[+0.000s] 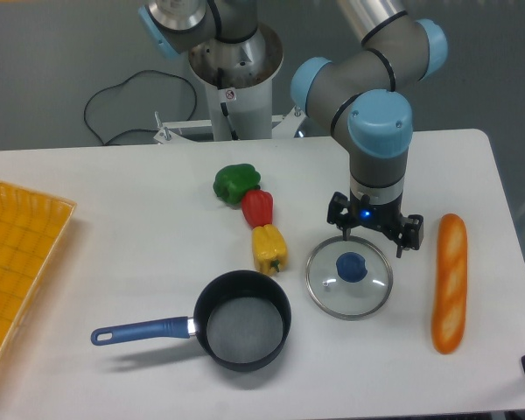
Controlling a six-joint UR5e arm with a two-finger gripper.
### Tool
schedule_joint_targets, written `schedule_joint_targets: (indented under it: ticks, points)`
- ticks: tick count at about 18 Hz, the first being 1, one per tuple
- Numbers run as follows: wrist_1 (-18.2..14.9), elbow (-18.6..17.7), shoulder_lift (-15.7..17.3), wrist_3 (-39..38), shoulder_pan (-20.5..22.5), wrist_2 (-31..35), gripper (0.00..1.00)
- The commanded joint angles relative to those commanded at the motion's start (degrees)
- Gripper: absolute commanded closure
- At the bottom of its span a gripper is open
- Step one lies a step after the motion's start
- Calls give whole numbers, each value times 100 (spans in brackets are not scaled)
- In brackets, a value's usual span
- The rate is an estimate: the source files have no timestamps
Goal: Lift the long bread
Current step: 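Open the gripper and move it toward the orange long bread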
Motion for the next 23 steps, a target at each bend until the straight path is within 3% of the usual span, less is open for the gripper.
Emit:
schedule_joint_targets:
  ticks: [5, 14, 19, 23]
  points:
    - [-9, 0, 9, -53, 18, -27, 0]
    - [26, -413, 237, -105, 237, 18, 0]
    - [70, -457, 167, -1210, 378, -18, 0]
    - [123, -378, 1, -1310, 378, 78, 0]
